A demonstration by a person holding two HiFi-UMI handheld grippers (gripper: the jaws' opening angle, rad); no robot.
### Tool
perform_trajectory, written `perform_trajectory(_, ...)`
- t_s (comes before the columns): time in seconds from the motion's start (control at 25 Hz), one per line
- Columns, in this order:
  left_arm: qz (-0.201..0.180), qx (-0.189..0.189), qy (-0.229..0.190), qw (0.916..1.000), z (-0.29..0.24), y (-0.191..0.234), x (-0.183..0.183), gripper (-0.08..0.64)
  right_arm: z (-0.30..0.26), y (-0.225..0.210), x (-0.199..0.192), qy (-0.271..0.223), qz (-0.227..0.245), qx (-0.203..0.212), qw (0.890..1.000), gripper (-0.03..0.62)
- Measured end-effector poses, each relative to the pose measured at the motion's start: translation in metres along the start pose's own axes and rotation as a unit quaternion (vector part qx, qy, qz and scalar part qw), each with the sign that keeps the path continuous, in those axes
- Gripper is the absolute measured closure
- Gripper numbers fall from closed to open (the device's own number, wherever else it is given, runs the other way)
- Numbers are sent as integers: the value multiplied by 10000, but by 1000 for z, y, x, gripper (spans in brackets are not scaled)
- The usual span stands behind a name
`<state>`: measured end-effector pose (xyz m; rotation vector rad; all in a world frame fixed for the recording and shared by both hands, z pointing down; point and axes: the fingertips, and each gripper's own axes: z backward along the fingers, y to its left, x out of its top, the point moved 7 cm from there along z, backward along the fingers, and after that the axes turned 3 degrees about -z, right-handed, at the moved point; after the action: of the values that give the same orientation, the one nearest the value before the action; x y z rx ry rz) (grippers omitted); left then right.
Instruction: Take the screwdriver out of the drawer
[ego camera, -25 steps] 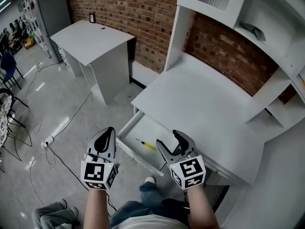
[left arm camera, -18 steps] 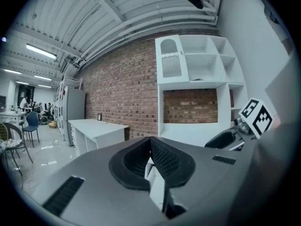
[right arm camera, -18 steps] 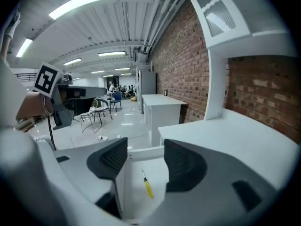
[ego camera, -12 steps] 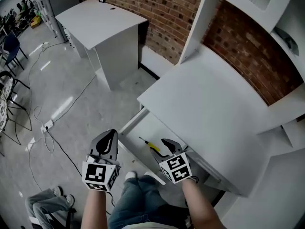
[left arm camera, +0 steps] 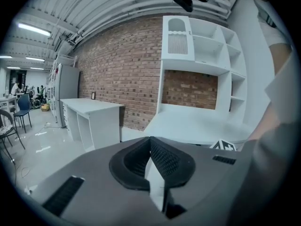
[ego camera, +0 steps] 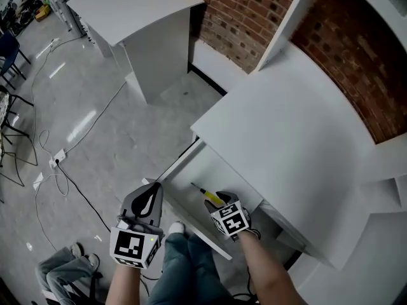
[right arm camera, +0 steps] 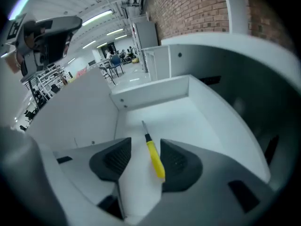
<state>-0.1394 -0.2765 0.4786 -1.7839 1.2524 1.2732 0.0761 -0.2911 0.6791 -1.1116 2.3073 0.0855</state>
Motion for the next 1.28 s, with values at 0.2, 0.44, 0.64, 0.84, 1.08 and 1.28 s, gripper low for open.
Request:
perform_trajectory(0.2,64,-29,176,9998,-16,9,-31,548,-43,-12,-23,552,213,17,9982,414)
perform_trajectory(0.44,226,-50,291,9993,-21,10,-45,548,-55,-20,-24,888,615,-313,9937,488)
perform_trajectory(0.64,258,-57,403,9988,-23,11,-48,548,-53,-18,-22,1066,672,-274,9916,515)
perform_trajectory(0.84,254,-86,333,9991,-22,12,-34,548,-30,-6,-4,819,602,-239,9945,515)
perform_trajectory(1.08,215,-134,119,9996,-10,8,1,548,18,13,30,290,629,-309,9971,515)
perform_trajectory(1.28,172,-160,-99,9997,0,3,31,548,69,23,54,-203,700,-478,9962,515)
